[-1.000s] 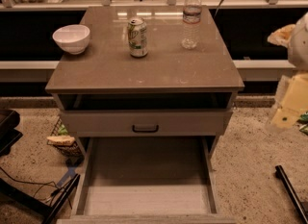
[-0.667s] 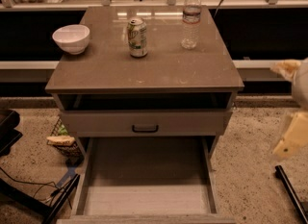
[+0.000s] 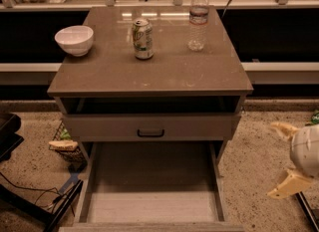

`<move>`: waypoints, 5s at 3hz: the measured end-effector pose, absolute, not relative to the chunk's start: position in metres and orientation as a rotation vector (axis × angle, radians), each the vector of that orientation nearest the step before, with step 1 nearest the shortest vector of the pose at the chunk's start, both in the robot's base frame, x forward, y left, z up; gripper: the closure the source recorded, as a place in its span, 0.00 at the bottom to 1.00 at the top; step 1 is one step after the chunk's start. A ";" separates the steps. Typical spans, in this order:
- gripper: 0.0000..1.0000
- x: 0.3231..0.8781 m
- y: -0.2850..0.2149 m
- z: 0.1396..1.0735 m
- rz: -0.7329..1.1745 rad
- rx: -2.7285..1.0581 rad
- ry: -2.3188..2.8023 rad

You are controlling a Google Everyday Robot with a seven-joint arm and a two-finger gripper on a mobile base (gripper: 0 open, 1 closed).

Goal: Close middle drawer

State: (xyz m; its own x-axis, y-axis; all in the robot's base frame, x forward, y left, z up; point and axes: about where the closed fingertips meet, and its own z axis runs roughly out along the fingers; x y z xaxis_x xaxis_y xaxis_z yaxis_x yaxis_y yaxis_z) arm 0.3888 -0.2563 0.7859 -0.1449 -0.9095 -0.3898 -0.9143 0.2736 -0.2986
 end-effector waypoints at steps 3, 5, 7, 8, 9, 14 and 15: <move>0.94 0.306 -0.242 0.609 0.104 -1.653 2.156; 1.00 0.283 -0.234 0.575 0.166 -1.611 2.194; 1.00 0.267 -0.217 0.513 0.358 -1.544 2.146; 1.00 0.264 -0.202 0.465 0.492 -1.487 2.041; 1.00 0.268 -0.189 0.435 0.581 -1.461 1.941; 1.00 0.342 -0.131 0.413 0.664 -1.513 1.752; 1.00 0.347 -0.128 0.415 0.664 -1.521 1.744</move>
Offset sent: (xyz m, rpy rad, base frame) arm -0.0763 0.0143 -0.1976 -0.0225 0.1298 0.0031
